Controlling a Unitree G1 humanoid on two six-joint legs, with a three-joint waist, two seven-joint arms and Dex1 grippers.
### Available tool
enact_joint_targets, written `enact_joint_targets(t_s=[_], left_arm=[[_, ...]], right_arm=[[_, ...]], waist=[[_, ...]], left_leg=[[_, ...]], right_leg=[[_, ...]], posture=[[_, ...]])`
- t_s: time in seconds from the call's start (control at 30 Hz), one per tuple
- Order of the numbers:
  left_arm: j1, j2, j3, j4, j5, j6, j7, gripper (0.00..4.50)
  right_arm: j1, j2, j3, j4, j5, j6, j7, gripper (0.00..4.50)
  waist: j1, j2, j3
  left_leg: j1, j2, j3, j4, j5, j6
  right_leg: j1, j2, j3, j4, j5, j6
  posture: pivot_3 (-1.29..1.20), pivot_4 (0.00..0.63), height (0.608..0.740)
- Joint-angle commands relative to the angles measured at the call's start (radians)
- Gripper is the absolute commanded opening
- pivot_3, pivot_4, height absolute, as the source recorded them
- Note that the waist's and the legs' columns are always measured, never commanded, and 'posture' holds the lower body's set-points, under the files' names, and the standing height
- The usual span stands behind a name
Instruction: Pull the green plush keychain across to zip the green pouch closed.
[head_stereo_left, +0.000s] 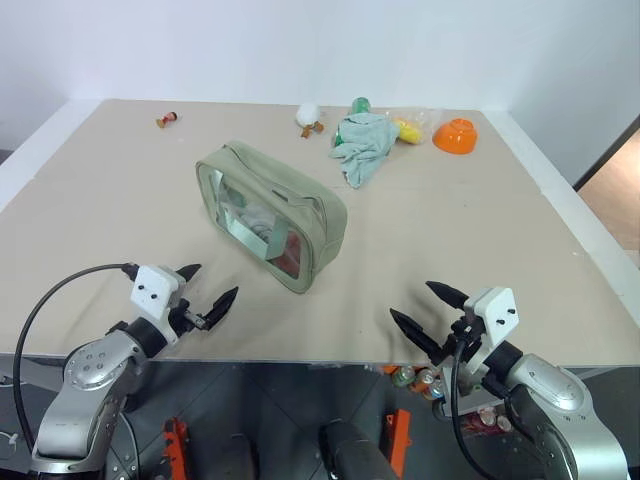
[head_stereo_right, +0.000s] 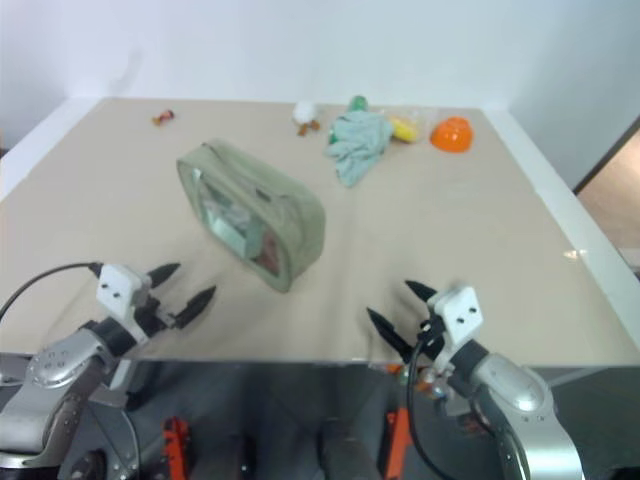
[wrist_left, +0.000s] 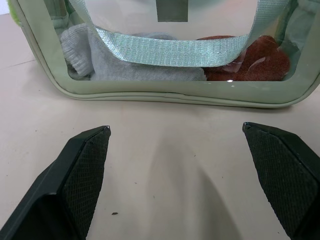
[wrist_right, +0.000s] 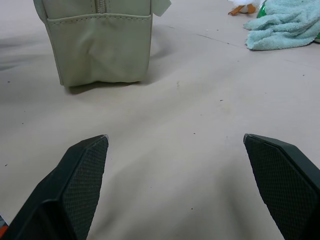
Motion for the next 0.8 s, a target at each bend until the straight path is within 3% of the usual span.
enact_joint_targets(t_s=[0.03,0.63,0.8], left_arm=[[-0.023,-0.011,0.003,0.004,-0.009,-0.034,-0.017,4.39],[-0.037,-0.010,0.010,0.039,-0.085,-0.045,-0.160,4.39],[-0.048,0.017,0.003,0.051,-0.090,-0.042,-0.210,4.39]], right_arm=[[-0.026,-0.016,-0.020,0.002,0.007,-0.023,0.010,4.50],[-0.078,-0.091,0.014,-0.031,0.045,0.002,0.102,4.50],[-0.239,-0.111,0.042,-0.146,0.146,0.154,0.060,4.50]], waist=[[0.000,0.000,0.000],[0.000,0.000,0.000],[-0.004,0.000,0.000]], left_leg=[[0.000,0.000,0.000,0.000,0.000,0.000],[0.000,0.000,0.000,0.001,0.000,0.000],[0.000,0.000,0.000,0.001,0.000,0.000]], right_leg=[[0.000,0.000,0.000,0.000,0.000,0.000],[0.001,0.000,-0.001,0.000,0.000,0.000],[0.000,0.000,-0.001,0.000,0.000,0.000]], posture=[[0.00,0.150,0.740],[0.00,0.150,0.740],[0.00,0.150,0.740]])
